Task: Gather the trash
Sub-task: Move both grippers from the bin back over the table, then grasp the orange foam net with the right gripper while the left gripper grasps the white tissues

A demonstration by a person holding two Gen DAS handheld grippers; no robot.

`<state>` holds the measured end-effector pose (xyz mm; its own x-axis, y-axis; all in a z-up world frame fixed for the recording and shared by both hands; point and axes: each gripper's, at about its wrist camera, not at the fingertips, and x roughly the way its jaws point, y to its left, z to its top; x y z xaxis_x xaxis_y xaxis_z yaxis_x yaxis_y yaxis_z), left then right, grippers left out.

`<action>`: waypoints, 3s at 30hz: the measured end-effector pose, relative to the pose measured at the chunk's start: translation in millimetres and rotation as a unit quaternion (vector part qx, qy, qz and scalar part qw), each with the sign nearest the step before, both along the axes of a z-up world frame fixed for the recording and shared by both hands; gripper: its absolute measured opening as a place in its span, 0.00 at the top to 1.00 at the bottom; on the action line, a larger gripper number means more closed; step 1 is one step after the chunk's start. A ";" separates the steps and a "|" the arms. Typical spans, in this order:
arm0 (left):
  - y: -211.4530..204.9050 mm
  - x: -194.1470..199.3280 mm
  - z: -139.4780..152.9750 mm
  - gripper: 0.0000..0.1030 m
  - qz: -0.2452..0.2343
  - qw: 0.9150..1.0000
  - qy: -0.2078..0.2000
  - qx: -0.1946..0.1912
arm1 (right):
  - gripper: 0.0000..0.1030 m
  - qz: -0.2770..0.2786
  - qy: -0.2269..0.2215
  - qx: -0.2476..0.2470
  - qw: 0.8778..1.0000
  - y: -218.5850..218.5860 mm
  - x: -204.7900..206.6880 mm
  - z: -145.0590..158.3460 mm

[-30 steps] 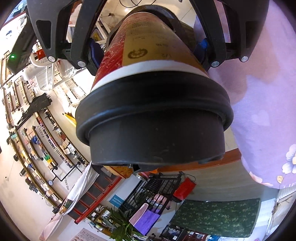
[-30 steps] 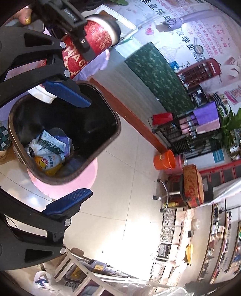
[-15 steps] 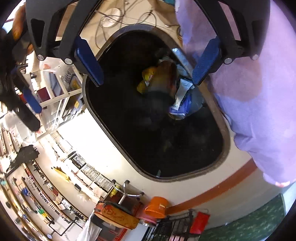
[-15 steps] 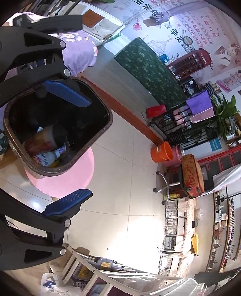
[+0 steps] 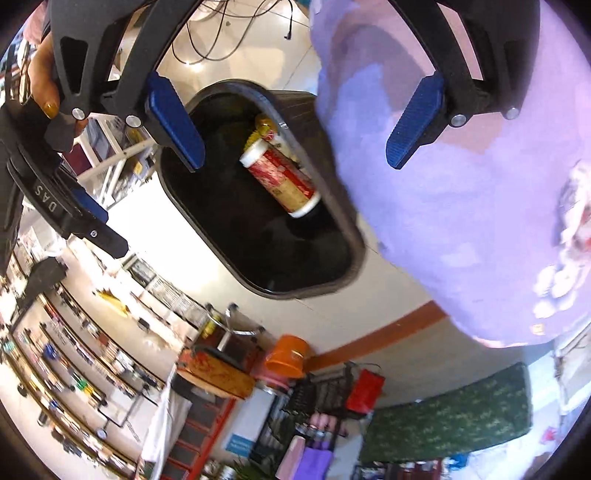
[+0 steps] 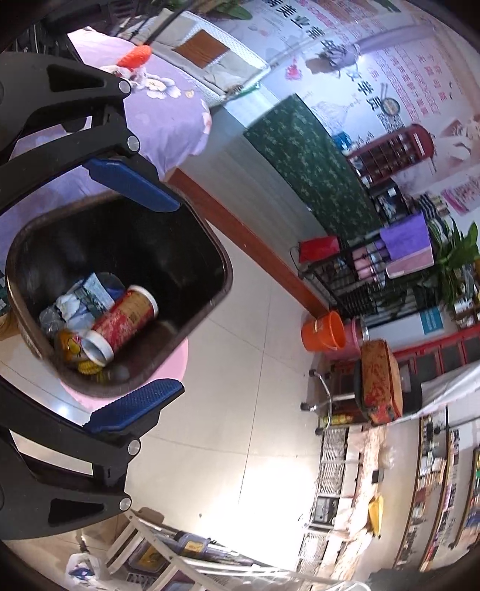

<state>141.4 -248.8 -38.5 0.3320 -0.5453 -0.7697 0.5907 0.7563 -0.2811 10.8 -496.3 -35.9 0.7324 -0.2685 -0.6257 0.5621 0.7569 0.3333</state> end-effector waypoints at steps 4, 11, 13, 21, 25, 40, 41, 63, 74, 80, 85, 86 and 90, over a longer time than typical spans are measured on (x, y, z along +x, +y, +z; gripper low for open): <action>19.1 -5.8 10.1 0.06 0.024 0.999 -0.030 -0.002 | 0.11 0.029 0.003 -0.005 1.000 16.7 11.0 -0.6; 57.1 -11.4 16.6 0.06 0.072 0.995 -0.068 0.000 | 0.08 0.081 0.005 -0.007 0.997 49.5 30.9 0.3; 69.5 -10.2 15.2 0.06 0.084 0.994 -0.065 -0.004 | 0.08 0.100 0.009 -0.008 0.995 62.2 38.1 -0.5; 129.6 -8.5 6.9 0.06 0.157 0.986 -0.062 -0.002 | 0.08 0.172 0.019 -0.006 0.985 112.3 62.1 -2.1; 157.7 -8.9 4.0 0.06 0.192 0.979 -0.065 0.002 | 0.08 0.208 0.025 -0.010 0.978 139.9 74.7 -4.2; 272.7 -3.5 -13.0 0.06 0.310 0.950 -0.034 -0.007 | 0.08 0.358 0.052 -0.039 0.931 258.0 137.9 -8.1; 278.8 -1.8 -14.7 0.06 0.315 0.949 -0.030 -0.009 | 0.08 0.370 0.052 -0.041 0.927 266.9 143.1 -7.3; 285.5 15.1 -25.3 0.06 0.303 0.953 -0.009 0.009 | 0.46 0.455 0.077 -0.070 0.884 392.5 296.5 -7.3; 275.2 31.4 -25.6 0.06 0.291 0.957 -0.006 0.003 | 0.87 0.460 0.038 -0.050 0.886 375.5 282.6 12.7; 259.5 49.9 -24.1 0.15 0.273 0.962 -0.008 0.000 | 0.87 0.451 0.010 -0.050 0.891 353.3 256.8 35.9; 243.2 73.5 -22.2 0.23 0.256 0.967 -0.001 -0.007 | 0.87 0.439 0.008 -0.069 0.896 339.4 238.1 40.1; 240.2 78.1 -21.2 0.28 0.254 0.967 -0.004 -0.005 | 0.87 0.436 0.008 -0.072 0.897 336.0 234.1 40.0; 225.2 103.1 -16.9 0.36 0.245 0.969 -0.023 0.012 | 0.87 0.425 0.005 -0.085 0.901 323.0 219.9 41.2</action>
<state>244.5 -23.6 -55.4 0.5809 -0.2954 -0.7585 0.1713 0.9553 -0.2408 230.7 -173.3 5.3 0.7137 0.2947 -0.6354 -0.2428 0.9550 0.1702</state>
